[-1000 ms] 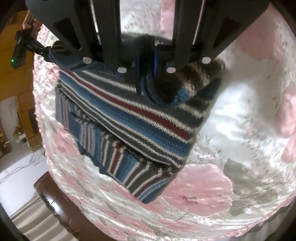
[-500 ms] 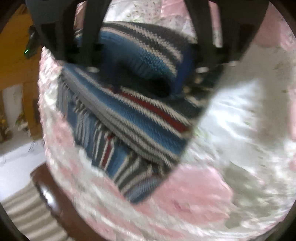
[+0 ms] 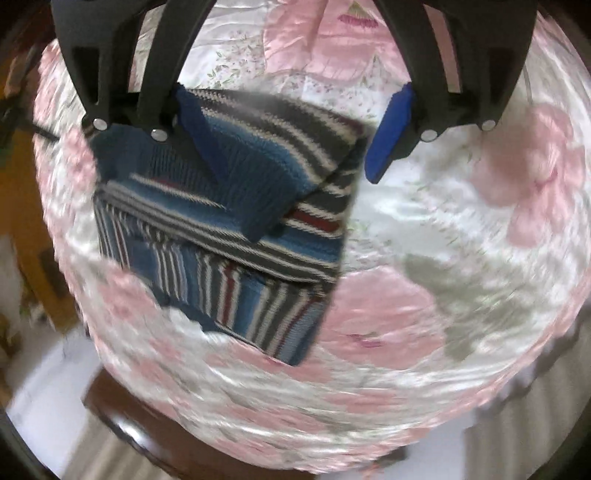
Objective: Fold small clothes
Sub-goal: 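Open both grippers and release the folded hem onto the sweater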
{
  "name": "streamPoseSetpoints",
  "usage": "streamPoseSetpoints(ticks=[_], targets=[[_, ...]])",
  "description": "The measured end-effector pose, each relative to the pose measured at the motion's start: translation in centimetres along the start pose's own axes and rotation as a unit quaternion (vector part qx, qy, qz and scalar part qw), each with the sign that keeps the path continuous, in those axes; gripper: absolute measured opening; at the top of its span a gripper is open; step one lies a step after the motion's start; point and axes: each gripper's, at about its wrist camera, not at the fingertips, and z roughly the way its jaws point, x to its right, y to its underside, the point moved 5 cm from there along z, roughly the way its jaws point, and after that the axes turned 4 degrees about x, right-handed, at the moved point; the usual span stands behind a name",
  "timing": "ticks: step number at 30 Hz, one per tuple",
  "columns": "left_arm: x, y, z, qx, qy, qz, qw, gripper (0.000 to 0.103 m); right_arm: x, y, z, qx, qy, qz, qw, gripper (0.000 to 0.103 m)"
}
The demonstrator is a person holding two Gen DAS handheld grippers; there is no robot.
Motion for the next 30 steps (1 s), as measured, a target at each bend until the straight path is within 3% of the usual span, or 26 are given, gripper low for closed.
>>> streamPoseSetpoints(ticks=[3, 11, 18, 24, 25, 26, 27, 28, 30], targets=[[1.3, -0.3, 2.7, -0.026, -0.006, 0.037, 0.9989, 0.082, -1.2, -0.7, 1.4, -0.011, -0.009, -0.018, 1.000, 0.071], [2.6, -1.5, 8.3, -0.066, -0.003, 0.075, 0.9950, 0.082, -2.5, -3.1, 6.7, -0.052, -0.009, -0.048, 0.997, 0.080], [3.2, -1.3, 11.4, -0.098, 0.022, 0.082, 0.9915, 0.081, -3.0, -4.3, 11.5, -0.087, 0.005, -0.085, 0.993, 0.085], [3.5, -0.7, 12.8, -0.109, 0.020, 0.097, 0.9892, 0.074, -2.7, -3.7, 14.4, -0.116, 0.006, -0.096, 0.989, 0.084], [3.5, -0.7, 12.9, -0.108, 0.019, 0.100, 0.9889, 0.071, -2.9, -3.5, 14.5, -0.117, 0.001, -0.100, 0.988, 0.082], [3.6, -0.7, 12.9, -0.108, 0.018, 0.101, 0.9888, 0.069, -3.0, -3.3, 14.6, -0.117, -0.002, -0.104, 0.988, 0.071], [3.7, -0.7, 12.9, -0.106, 0.011, 0.106, 0.9887, 0.056, -3.2, -3.0, 14.7, -0.118, -0.002, -0.112, 0.987, 0.051], [3.6, -0.7, 12.9, -0.106, 0.005, 0.108, 0.9885, 0.044, -3.4, -2.7, 14.8, -0.121, -0.002, -0.119, 0.985, 0.041], [3.6, -0.7, 12.6, -0.105, 0.009, 0.104, 0.9890, 0.034, -3.7, -2.5, 14.5, -0.122, -0.020, -0.118, 0.985, 0.012]])
